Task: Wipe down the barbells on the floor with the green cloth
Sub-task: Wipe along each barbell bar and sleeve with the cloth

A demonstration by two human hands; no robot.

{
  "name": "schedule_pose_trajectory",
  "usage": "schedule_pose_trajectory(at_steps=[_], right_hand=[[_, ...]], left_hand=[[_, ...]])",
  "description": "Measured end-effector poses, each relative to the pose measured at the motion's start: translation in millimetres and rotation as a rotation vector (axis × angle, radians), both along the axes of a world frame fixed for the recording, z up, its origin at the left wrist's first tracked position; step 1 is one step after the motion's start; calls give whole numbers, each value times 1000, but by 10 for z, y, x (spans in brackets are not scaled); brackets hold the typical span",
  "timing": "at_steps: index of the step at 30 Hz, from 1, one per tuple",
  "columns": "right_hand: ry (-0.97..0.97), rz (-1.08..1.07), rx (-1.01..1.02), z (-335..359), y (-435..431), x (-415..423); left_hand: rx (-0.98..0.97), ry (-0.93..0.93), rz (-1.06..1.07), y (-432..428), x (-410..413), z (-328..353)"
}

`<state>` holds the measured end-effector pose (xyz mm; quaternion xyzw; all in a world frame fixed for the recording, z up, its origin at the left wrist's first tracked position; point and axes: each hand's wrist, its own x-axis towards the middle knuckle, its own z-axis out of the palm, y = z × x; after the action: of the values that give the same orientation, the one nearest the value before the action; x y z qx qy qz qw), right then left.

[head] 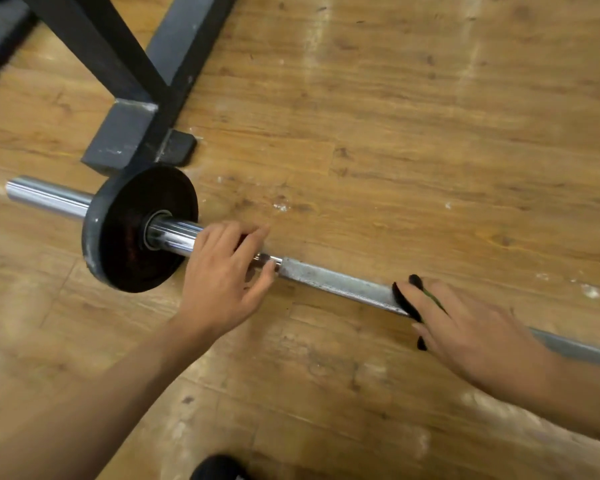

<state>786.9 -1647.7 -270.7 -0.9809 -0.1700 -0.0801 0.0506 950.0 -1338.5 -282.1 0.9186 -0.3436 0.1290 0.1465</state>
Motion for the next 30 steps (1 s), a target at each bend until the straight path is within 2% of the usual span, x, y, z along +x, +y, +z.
schedule_pose_trajectory(at_steps=[3, 5, 8, 12, 14, 19, 21, 23, 25, 27, 30], right_hand=[[13, -22, 11, -12, 236, 57], [25, -118, 102, -61, 596, 310], [117, -130, 127, -88, 959, 586], [165, -6, 171, -172, 479, 165], [232, -26, 147, -251, 185, -72], [145, -54, 154, -111, 624, 276], [181, -27, 199, -46, 793, 417], [247, 7, 184, 21, 730, 412], [165, 20, 121, 92, 531, 283], [118, -4, 140, 150, 347, 103], [182, -58, 203, 105, 401, 167]], left_hand=[[59, 43, -60, -18, 173, 42], [103, 69, -87, -65, 211, 38], [100, 70, -100, -3, 134, 15], [41, 27, -103, 15, 13, -5], [22, 10, -98, -17, -40, -18], [29, 3, -96, 29, -50, -33], [40, -9, -95, 76, -7, -33], [42, -28, -105, 95, 15, -47], [32, -44, -107, 57, -2, -68], [22, -46, -102, -1, -28, -81], [30, -51, -93, -37, -27, -73]])
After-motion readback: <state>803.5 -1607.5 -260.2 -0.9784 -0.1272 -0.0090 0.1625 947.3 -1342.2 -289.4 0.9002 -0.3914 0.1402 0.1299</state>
